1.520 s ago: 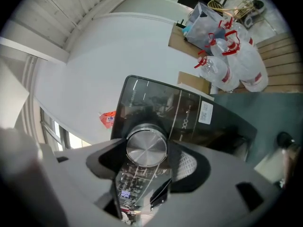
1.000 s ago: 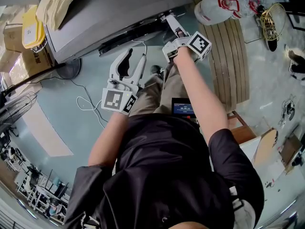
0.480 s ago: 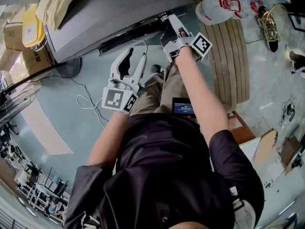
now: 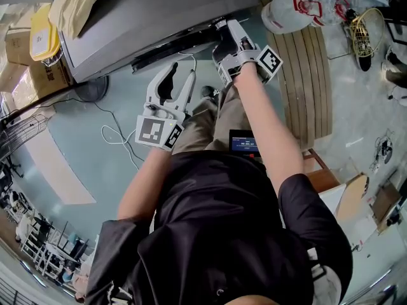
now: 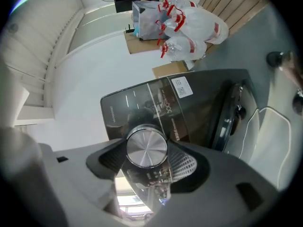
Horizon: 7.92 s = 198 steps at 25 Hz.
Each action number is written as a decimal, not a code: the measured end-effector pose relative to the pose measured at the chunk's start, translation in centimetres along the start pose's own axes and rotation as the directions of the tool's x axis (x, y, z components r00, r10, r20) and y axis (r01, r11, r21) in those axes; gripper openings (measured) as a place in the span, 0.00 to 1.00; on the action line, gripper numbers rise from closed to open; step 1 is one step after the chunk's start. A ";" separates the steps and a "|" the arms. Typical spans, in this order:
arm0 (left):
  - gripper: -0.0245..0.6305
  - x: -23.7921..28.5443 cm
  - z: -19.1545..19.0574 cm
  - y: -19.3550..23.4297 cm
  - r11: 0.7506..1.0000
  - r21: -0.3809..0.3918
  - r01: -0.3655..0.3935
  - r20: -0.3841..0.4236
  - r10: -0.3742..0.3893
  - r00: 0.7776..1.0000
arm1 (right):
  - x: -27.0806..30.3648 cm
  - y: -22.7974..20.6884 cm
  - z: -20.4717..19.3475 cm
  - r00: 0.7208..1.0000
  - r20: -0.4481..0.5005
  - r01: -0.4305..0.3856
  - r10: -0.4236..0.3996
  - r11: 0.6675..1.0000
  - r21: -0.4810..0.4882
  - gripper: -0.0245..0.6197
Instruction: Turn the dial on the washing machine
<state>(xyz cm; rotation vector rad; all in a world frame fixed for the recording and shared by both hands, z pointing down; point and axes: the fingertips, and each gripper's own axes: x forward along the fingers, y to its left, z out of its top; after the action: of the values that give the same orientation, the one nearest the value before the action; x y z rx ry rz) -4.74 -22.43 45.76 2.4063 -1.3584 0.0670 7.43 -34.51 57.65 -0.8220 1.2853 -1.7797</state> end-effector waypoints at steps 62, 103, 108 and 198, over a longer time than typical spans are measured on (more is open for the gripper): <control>0.29 -5.3 -4.3 -2.5 0.996 -0.050 -0.077 0.017 0.078 0.997 | 0.6 2.0 -2.2 0.953 0.048 -0.016 -0.300 -0.208 -0.978 0.50; 0.29 -7.1 -4.2 -2.5 0.994 -0.049 -0.097 0.028 0.099 0.995 | 0.5 1.9 -1.1 0.958 -0.056 0.107 -0.281 0.530 -0.841 0.46; 0.29 -7.3 -4.3 -2.8 0.993 -0.045 -0.105 0.039 0.107 0.993 | -0.1 1.4 -0.6 0.966 -0.062 0.113 -0.250 0.628 -0.770 0.46; 0.03 -38.8 2.9 -14.5 0.957 0.009 -0.291 0.278 0.277 0.920 | -40.9 16.8 -24.2 0.979 -0.159 -0.182 -0.126 -0.202 -0.962 0.04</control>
<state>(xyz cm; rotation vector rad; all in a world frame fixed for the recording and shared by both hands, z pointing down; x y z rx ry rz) -13.75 14.95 30.18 2.3030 -1.8474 -0.1647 10.67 8.96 32.37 -1.3618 2.9177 -0.2205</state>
